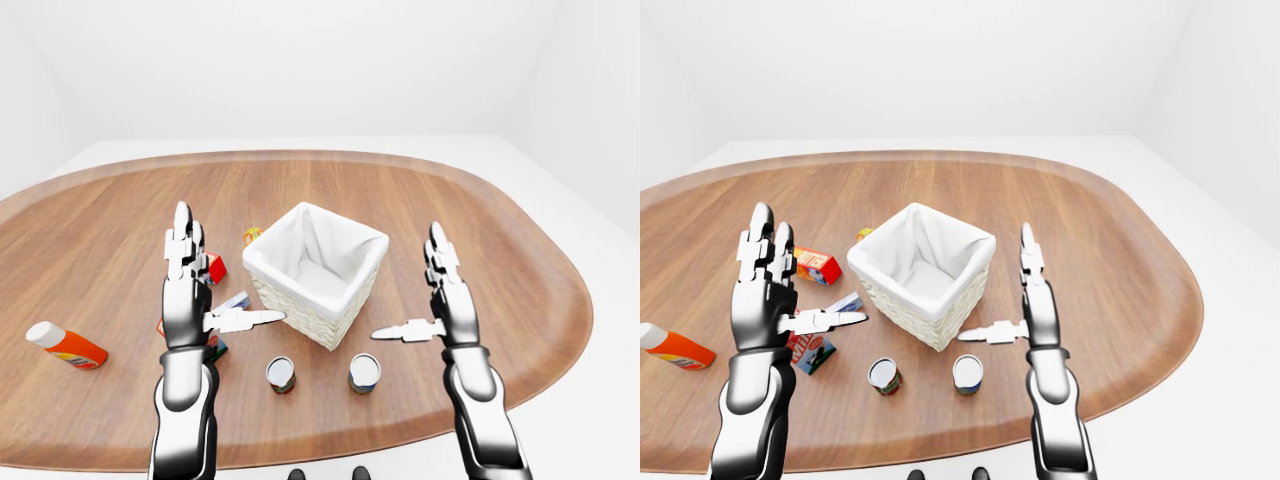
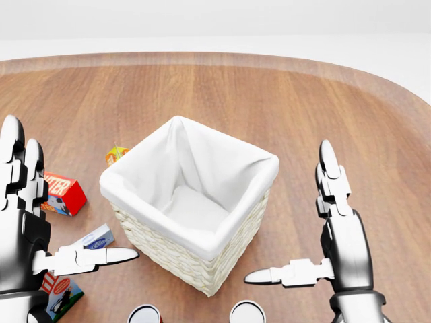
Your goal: Pick up the alphabet soup, and put it in the basket.
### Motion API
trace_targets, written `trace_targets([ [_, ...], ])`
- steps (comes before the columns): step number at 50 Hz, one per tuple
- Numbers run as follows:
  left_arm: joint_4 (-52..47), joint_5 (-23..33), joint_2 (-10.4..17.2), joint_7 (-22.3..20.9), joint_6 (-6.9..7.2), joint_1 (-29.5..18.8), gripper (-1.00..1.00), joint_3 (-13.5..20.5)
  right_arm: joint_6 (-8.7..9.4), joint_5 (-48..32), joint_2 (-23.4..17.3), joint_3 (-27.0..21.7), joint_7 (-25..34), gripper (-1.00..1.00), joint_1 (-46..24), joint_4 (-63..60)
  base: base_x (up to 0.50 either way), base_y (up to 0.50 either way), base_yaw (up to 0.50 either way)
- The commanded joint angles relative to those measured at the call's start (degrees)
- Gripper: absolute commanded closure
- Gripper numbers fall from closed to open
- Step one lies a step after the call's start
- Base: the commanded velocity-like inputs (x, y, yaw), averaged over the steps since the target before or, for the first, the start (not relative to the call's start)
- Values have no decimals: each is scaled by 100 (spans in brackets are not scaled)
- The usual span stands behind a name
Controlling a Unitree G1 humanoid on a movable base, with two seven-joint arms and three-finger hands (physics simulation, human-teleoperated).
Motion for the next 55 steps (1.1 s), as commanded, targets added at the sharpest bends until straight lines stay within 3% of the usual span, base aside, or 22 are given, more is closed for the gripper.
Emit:
trace_targets([
  [1, -23, 3, -2, 4, 0, 16, -100, 6, 0, 53, -23, -98, 56, -100, 54, 7, 0, 0, 0],
  [55, 64, 67, -7, 41, 0, 37, -100, -11, 0, -444, -105, 356, 654, -100, 1500, -222, 0, 0, 0],
])
